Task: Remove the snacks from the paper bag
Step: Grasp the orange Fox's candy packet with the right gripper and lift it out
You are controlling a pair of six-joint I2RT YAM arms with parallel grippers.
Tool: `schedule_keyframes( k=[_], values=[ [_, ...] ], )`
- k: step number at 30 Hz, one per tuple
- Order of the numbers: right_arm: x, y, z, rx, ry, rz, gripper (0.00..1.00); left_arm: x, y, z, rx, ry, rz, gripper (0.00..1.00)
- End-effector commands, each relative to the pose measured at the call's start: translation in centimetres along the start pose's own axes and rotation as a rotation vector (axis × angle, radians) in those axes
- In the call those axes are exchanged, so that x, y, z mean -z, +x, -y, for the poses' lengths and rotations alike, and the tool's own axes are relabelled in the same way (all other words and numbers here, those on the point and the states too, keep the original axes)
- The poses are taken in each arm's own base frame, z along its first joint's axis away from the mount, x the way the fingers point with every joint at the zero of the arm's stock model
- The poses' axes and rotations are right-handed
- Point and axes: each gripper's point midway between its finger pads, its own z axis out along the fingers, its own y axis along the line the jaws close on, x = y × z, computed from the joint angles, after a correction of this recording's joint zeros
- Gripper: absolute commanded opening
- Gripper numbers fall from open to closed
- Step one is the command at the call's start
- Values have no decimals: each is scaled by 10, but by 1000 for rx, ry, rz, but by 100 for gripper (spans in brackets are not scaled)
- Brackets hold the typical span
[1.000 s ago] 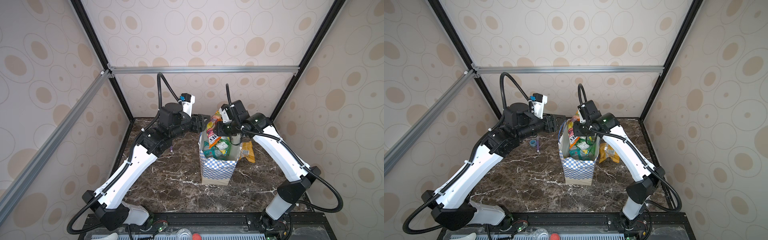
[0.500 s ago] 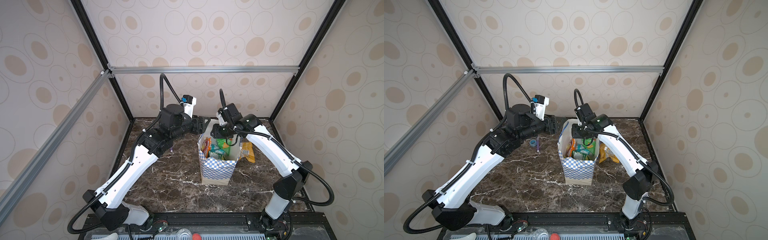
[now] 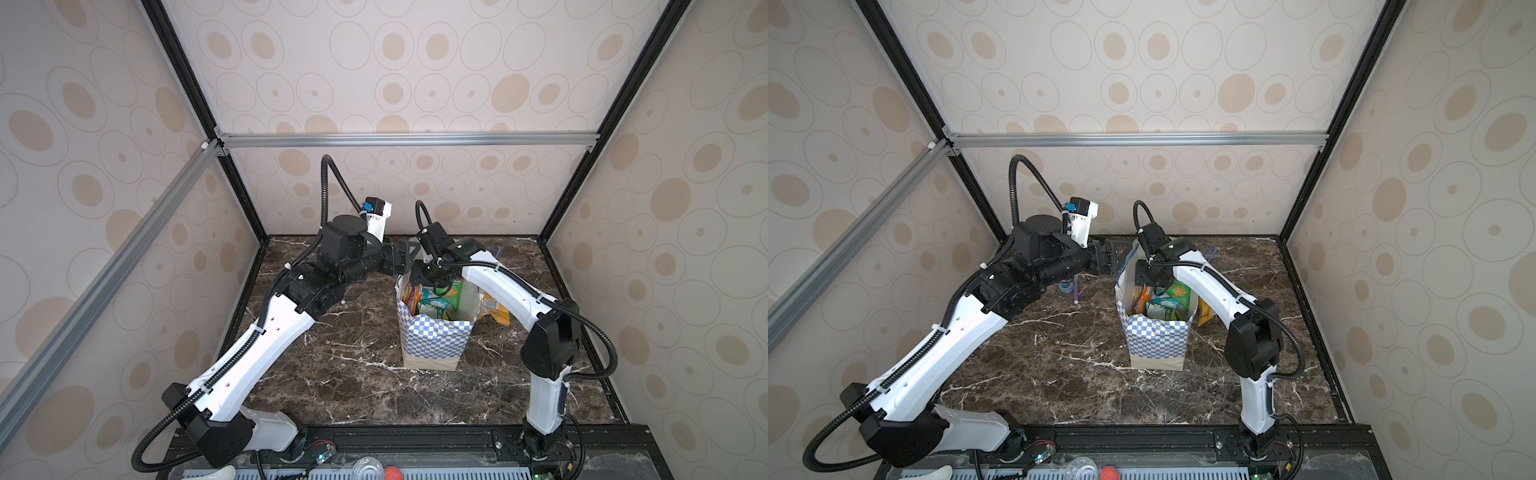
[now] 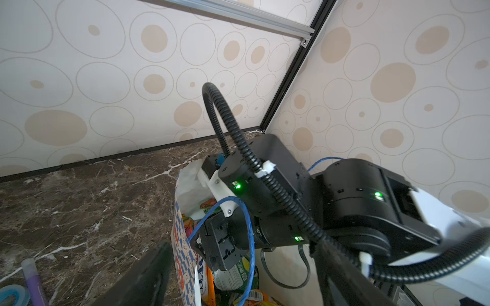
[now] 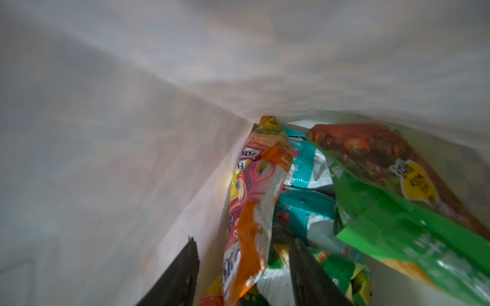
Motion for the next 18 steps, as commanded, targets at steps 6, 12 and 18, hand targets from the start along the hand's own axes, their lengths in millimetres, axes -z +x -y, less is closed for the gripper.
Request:
schedule_keyframes(
  k=[6, 12, 18],
  values=[
    [22, -17, -2, 6, -29, 92, 2, 17, -15, 6, -45, 12, 65, 88],
    [69, -27, -1, -11, -62, 167, 0, 15, -15, 3, -60, -7, 73, 88],
    [119, -42, -5, -25, -107, 280, 0, 10, -19, 13, -81, 55, 85, 89]
  ],
)
